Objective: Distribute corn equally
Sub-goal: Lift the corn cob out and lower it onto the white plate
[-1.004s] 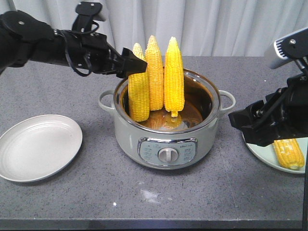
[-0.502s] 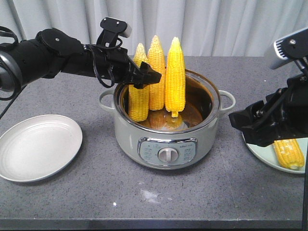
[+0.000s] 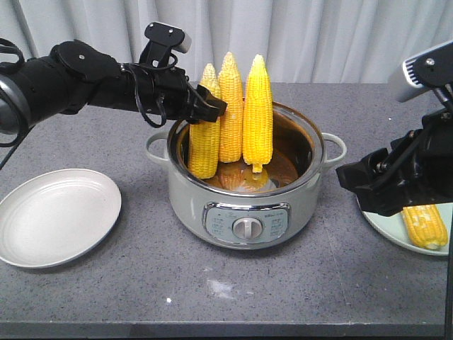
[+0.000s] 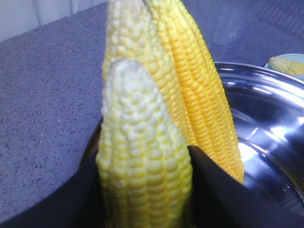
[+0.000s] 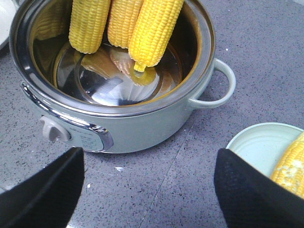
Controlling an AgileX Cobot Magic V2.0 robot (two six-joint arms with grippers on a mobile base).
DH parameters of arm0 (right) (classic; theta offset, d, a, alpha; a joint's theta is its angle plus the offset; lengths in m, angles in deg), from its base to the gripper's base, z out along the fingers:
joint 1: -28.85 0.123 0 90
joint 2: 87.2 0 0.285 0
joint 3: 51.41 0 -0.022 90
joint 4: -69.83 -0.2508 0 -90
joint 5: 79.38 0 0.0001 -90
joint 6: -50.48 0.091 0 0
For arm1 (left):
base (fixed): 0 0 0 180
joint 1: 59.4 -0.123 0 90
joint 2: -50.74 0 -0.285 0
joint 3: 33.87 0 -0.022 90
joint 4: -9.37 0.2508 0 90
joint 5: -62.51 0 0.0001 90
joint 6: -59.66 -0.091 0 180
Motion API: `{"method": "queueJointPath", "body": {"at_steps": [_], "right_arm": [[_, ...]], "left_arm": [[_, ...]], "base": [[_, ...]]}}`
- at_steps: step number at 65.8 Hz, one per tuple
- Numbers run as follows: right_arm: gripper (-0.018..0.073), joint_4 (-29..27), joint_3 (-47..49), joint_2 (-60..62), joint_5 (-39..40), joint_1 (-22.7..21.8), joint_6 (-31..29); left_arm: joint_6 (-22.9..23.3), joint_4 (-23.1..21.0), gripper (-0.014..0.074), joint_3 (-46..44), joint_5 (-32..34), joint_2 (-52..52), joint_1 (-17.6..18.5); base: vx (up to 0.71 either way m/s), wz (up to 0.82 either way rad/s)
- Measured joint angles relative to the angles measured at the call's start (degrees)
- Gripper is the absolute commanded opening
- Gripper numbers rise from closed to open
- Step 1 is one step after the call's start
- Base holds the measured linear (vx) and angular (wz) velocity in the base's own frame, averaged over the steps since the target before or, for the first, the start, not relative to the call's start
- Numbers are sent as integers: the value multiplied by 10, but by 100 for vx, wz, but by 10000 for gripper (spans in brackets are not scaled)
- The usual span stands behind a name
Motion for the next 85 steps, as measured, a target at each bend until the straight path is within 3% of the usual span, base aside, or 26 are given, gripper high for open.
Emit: {"method": "queueJointPath", "body": {"at_steps": [36, 49, 62, 85], "right_arm": [[540, 0, 0, 0, 0, 0, 0], [540, 0, 0, 0, 0, 0, 0], [540, 0, 0, 0, 0, 0, 0], [540, 0, 0, 0, 0, 0, 0]], "left_arm": [[-1, 2, 253, 0, -16, -135, 0], [3, 46, 253, 0, -45, -206, 0], [83, 170, 253, -1, -90, -267, 0], [355, 500, 253, -1, -193, -291, 0]], "base": [[0, 0], [0, 0], [0, 0], [0, 0]]}}
